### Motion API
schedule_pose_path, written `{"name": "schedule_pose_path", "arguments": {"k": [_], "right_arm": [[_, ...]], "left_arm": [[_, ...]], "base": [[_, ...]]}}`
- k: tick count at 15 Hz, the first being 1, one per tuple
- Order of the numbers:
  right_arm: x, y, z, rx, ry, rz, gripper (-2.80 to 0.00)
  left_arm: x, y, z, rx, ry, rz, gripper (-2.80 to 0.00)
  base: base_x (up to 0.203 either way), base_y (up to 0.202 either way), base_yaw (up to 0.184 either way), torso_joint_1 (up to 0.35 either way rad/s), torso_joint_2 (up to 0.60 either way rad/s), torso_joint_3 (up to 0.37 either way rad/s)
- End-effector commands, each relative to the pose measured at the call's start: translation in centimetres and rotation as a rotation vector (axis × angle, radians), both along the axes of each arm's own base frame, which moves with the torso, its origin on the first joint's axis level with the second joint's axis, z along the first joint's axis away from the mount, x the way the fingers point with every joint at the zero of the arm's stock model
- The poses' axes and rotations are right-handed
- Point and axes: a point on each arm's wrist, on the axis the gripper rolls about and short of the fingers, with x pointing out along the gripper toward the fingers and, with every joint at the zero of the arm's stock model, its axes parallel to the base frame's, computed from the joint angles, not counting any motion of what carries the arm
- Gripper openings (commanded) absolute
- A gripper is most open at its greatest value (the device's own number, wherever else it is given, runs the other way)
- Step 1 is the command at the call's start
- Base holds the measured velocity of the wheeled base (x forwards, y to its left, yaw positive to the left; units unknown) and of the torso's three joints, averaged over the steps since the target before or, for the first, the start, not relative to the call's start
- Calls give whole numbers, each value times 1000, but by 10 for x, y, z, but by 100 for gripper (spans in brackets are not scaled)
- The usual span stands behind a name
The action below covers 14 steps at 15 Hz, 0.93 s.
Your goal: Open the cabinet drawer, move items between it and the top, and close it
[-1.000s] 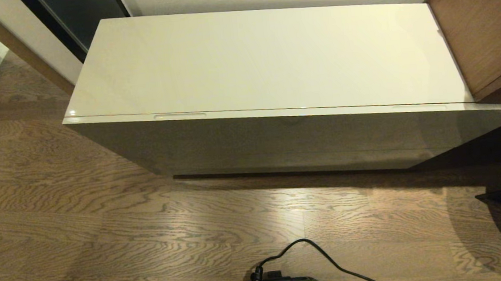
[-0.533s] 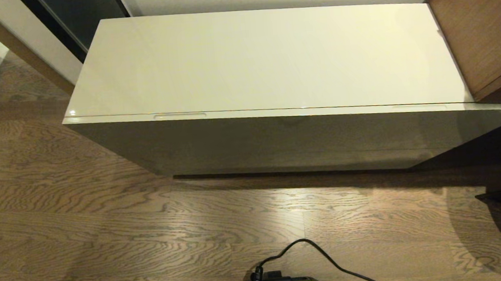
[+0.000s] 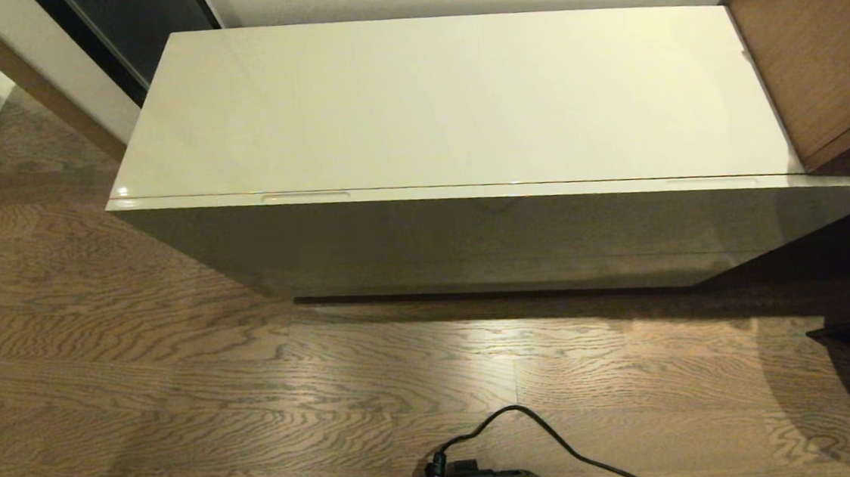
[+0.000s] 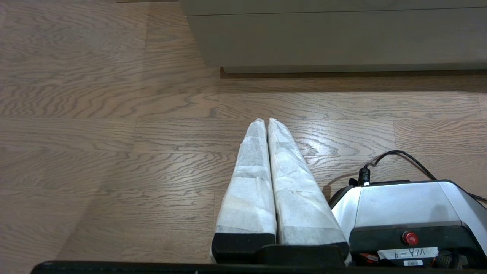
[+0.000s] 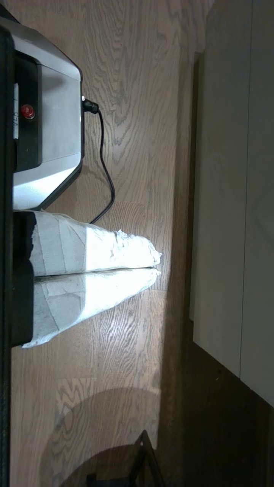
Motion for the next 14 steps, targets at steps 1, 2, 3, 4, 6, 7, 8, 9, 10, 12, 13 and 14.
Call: {"name": "schedule_pose_path", "arguments": {"k": [1,2,3,4,6,7,8,9,10,12,13,14], "right_arm": [[1,0,-1,0,7,0,-280],[1,0,-1,0,7,0,-280],[1,0,-1,0,7,0,-280],[1,0,-1,0,7,0,-280],[1,0,-1,0,7,0,-280],[1,0,-1,0,7,0,-280],[1,0,-1,0,7,0,-280],[1,0,-1,0,7,0,-280],[1,0,-1,0,7,0,-280],[1,0,-1,0,7,0,-280],[1,0,-1,0,7,0,-280],[1,0,-1,0,7,0,-280]], "left_arm": [[0,0,0,1,1,1,-280],[0,0,0,1,1,1,-280],[0,0,0,1,1,1,-280],[0,0,0,1,1,1,-280],[0,0,0,1,1,0,-280],[0,0,0,1,1,0,-280],[0,0,0,1,1,1,-280],[0,0,0,1,1,0,-280],[0,0,0,1,1,0,-280],[0,0,0,1,1,0,-280],[0,0,0,1,1,0,-280],[0,0,0,1,1,0,-280]], "base": [[0,0,0,0,0,0],[0,0,0,0,0,0],[0,0,0,0,0,0],[0,0,0,0,0,0],[0,0,0,0,0,0],[0,0,0,0,0,0],[0,0,0,0,0,0],[0,0,0,0,0,0],[0,0,0,0,0,0],[0,0,0,0,0,0],[0,0,0,0,0,0],[0,0,0,0,0,0]]}}
